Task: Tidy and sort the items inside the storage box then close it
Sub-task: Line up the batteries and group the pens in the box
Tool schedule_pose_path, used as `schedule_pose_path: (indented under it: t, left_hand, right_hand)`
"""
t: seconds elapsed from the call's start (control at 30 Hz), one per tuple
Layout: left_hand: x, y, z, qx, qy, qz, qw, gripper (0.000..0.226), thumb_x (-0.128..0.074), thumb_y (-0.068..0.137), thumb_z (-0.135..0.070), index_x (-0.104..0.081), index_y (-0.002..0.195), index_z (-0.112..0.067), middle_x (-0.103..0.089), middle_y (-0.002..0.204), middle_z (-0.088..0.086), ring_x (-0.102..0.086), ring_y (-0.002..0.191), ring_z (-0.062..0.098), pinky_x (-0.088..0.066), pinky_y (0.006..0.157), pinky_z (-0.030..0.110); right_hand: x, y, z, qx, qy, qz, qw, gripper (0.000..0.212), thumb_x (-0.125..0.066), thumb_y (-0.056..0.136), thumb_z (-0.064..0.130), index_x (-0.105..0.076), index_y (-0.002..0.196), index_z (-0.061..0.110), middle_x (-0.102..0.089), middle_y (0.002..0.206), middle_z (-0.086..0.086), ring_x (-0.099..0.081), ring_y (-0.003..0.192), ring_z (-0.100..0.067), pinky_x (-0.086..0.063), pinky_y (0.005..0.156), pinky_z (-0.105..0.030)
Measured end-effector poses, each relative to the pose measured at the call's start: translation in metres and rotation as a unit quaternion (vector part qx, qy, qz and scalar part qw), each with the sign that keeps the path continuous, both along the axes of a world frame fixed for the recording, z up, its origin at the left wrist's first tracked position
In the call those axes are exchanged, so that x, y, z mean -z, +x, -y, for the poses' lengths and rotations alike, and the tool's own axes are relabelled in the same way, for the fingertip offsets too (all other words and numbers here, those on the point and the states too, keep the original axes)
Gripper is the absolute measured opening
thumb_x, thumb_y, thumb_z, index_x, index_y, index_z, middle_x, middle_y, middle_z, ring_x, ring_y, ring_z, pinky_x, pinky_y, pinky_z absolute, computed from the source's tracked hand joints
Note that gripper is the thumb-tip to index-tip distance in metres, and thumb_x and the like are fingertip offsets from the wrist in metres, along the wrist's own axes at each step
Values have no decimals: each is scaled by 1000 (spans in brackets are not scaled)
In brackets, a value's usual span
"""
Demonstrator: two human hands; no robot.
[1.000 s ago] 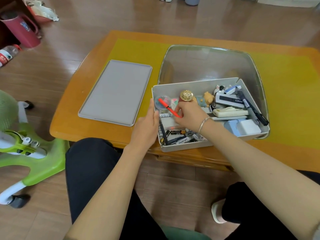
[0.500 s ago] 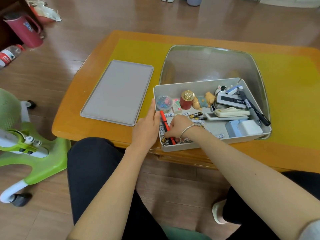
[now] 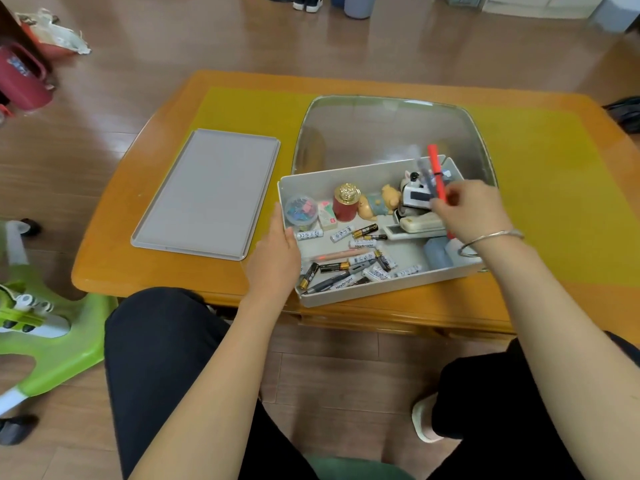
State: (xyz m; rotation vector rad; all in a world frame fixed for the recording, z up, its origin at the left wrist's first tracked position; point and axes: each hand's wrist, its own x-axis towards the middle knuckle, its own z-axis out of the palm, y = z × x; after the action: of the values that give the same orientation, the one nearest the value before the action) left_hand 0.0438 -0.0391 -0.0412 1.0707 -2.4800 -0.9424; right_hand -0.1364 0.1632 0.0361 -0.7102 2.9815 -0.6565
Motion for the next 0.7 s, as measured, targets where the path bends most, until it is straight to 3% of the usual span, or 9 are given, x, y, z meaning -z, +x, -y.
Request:
schedule_pose_path:
  t: [0.13,0.27,0.37,0.43,0.6,0.7]
  left_hand:
    - [-2,-15,0,-19,30,-60,998,57,-45,98,-11,-25,148,-29,-49,132,1,-53,109,12,-45,70,28]
    - [9,-16,-4,-19,11,-14,1000,50,-42,99,-8,-35,144,-29,-44,134,5,-51,93,14,-35,53,20]
    - [10,-17,-6,-32,7,-38,999,67,-46,99,-11,-13,152,-35,-46,127,5,-55,97,16,-43,56,23]
    - [10,-17,-7,-50,14,-49,997,72,-47,99,-12,-6,153,-33,-45,135,6,-56,110,19,-46,62,27]
    - [11,-17,-6,-61,26,-49,997,69,-47,98,-12,-10,154,-27,-42,143,5,-51,121,20,-43,67,28]
    - [10,-16,-5,-48,31,-56,997,66,-47,98,-14,-12,153,-27,-45,139,5,-52,119,19,-52,71,33]
  right_hand:
    - [5,-33,-26,86,23,-35,995,16,-63,81,20,-56,68,12,-52,65,-12,-46,65,-30,-32,59,-29]
    - [9,-46,-30,115,31,-28,992,14,-65,79,22,-65,73,10,-64,75,-17,-52,68,-33,-38,58,-31]
    - [13,-45,-31,116,37,-7,992,14,-68,77,28,-68,84,15,-68,85,-11,-58,78,-31,-47,65,-32]
    - [16,-44,-32,116,38,0,992,21,-69,77,33,-67,90,17,-68,91,-8,-60,85,-31,-49,69,-34]
    - [19,-41,-29,94,23,-19,995,31,-67,80,30,-66,103,9,-61,107,-15,-57,92,-32,-47,72,-34]
    - [20,-29,-19,36,-5,-57,998,29,-66,82,25,-66,106,10,-60,102,-15,-57,90,-29,-45,75,-34]
